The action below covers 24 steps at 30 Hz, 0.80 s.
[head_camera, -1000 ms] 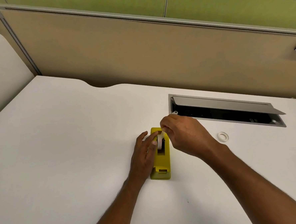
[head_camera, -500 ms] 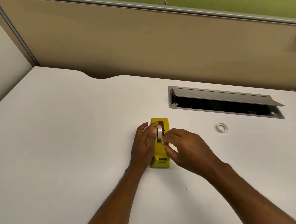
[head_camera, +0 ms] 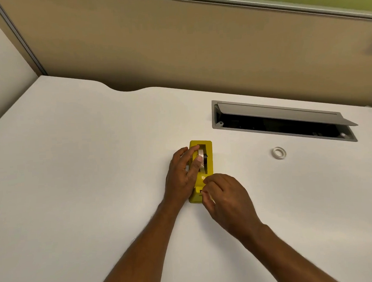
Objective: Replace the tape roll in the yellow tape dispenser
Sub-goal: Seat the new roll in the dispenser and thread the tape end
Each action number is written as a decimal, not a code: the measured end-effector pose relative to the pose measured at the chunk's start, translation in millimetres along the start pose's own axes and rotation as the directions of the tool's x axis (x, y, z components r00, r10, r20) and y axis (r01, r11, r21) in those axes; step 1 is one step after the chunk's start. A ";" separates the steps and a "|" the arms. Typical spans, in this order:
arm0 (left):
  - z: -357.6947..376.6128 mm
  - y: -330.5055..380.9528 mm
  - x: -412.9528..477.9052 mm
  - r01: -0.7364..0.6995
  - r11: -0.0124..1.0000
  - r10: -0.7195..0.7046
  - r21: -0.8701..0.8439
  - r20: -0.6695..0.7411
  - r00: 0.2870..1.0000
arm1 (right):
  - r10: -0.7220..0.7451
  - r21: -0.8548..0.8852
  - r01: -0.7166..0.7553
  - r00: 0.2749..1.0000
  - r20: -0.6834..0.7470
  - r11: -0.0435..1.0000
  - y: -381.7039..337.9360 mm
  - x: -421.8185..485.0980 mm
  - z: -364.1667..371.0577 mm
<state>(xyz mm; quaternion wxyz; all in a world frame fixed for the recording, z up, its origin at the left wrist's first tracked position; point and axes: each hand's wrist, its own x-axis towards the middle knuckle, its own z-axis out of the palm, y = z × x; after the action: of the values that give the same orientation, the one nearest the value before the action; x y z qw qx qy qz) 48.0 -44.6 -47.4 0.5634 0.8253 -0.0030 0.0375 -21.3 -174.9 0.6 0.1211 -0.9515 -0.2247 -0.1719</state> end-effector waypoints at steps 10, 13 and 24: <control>-0.9 2.2 -0.6 0.011 1.000 -0.011 -0.019 0.000 1.000 | -0.003 0.004 0.003 0.997 -0.071 1.000 -0.7 -7.4 6.8; -1.5 2.8 -1.0 0.014 1.000 -0.014 -0.018 0.006 1.000 | -0.007 -0.003 0.007 0.996 -0.087 1.000 -0.9 -9.1 8.3; -2.0 5.0 -2.0 0.014 1.000 -0.014 0.003 0.012 1.000 | -0.025 -0.094 0.015 0.994 -0.108 0.995 -4.6 -17.6 12.3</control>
<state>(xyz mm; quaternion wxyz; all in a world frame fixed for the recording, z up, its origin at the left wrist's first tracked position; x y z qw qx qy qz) 45.6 -44.6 -42.1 0.5624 0.8263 -0.0005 0.0286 -34.9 -173.9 -16.6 0.0869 -0.9429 -0.2191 -0.2352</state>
